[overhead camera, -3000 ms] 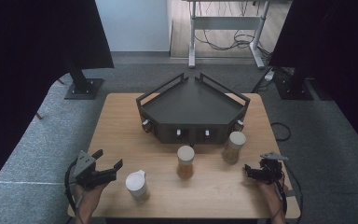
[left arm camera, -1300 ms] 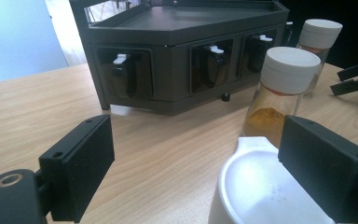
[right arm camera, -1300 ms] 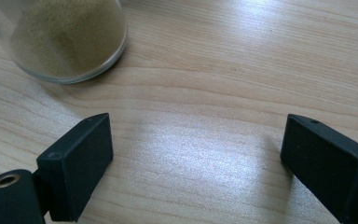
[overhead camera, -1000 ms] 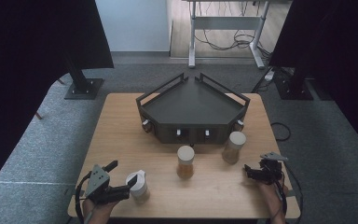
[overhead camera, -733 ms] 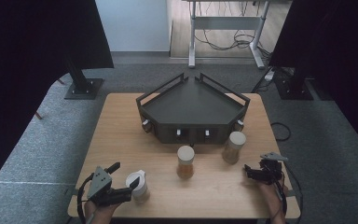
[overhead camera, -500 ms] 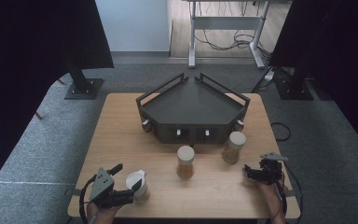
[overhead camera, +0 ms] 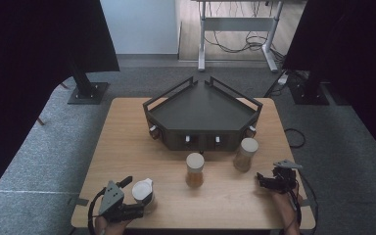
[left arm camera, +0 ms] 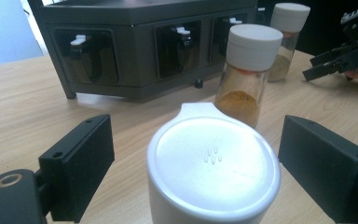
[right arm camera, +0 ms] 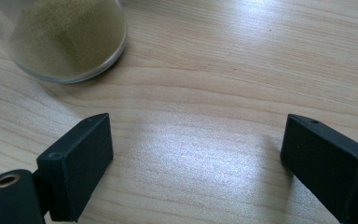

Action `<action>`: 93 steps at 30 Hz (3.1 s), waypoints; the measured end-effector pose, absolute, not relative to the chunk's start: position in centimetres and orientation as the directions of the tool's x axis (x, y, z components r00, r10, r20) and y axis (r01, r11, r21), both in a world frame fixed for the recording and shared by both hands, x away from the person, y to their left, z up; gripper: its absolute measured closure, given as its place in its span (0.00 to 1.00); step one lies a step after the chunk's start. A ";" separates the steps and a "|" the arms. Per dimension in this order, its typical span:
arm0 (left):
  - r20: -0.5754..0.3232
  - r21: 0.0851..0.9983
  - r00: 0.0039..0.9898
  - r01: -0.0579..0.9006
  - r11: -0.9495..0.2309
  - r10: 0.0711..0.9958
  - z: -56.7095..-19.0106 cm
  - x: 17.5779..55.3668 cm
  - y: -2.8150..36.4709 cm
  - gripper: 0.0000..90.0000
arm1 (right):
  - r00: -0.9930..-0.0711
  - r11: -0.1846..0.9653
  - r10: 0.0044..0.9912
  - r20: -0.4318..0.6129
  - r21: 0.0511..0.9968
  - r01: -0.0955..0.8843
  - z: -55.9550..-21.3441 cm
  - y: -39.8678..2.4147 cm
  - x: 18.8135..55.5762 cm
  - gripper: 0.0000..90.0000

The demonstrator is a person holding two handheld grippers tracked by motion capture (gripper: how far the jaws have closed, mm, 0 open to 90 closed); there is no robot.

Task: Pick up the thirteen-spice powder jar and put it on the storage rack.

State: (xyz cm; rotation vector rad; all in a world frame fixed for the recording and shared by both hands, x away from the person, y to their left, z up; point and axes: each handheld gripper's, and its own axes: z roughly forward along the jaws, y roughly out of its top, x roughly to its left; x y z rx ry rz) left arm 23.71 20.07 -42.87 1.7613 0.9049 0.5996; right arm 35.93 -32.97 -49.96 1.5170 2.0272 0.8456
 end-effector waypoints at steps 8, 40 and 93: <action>-0.006 0.926 0.598 0.305 -0.221 0.801 -43.5 23.7 19.4 0.12 | -0.280 0.200 0.960 -0.005 0.713 0.672 -50.0 -33.0 35.9 0.09; -0.017 0.903 0.577 0.359 -0.235 0.816 -44.2 23.7 19.3 0.34 | -0.283 0.202 0.959 -0.006 0.713 0.671 -50.0 -33.0 35.9 0.09; 0.016 0.924 0.541 0.313 -0.218 0.841 -41.0 29.7 18.2 0.34 | -0.284 0.203 0.959 -0.006 0.713 0.671 -50.0 -33.0 35.9 0.09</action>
